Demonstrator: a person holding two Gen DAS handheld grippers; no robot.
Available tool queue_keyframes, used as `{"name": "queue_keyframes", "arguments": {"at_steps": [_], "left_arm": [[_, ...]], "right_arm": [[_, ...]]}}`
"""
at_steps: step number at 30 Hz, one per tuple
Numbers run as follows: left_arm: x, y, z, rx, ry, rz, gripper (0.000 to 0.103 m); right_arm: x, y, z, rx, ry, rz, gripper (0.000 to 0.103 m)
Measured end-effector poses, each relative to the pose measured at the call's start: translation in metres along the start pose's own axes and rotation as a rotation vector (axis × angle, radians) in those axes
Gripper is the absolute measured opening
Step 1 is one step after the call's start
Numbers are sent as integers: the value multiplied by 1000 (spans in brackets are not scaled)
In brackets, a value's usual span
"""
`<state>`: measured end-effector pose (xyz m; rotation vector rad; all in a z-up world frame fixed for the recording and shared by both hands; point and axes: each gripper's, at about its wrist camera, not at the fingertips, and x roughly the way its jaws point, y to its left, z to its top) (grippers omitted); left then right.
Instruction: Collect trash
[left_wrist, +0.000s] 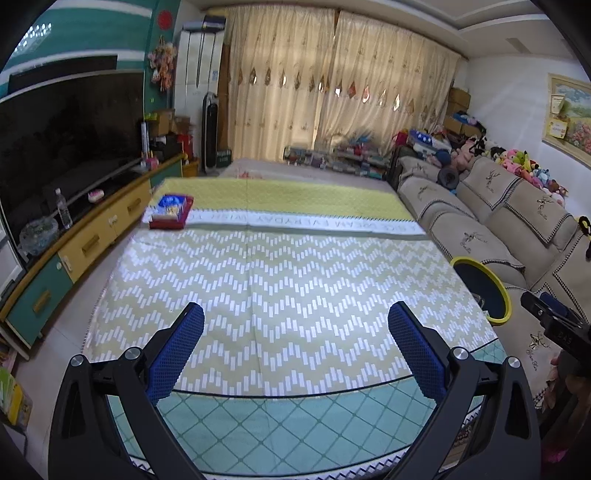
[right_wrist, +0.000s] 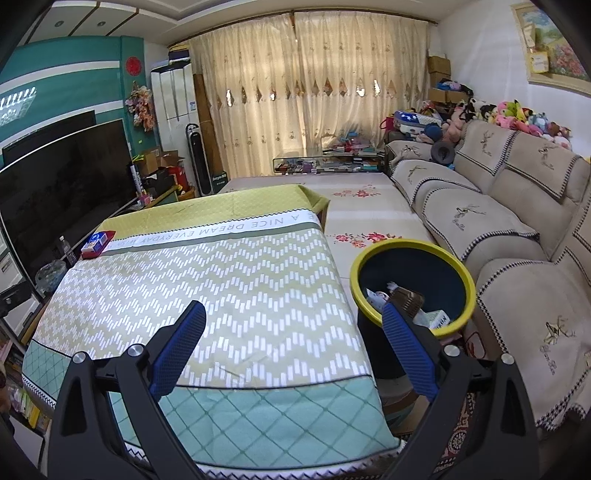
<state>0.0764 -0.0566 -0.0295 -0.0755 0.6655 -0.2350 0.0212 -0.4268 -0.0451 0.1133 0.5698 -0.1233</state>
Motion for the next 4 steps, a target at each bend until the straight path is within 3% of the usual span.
{"name": "queue_keyframes", "arguments": {"at_steps": [4], "left_arm": [[53, 19, 12, -24, 78, 5, 98]], "right_arm": [[37, 15, 15, -42, 36, 22, 94]]}}
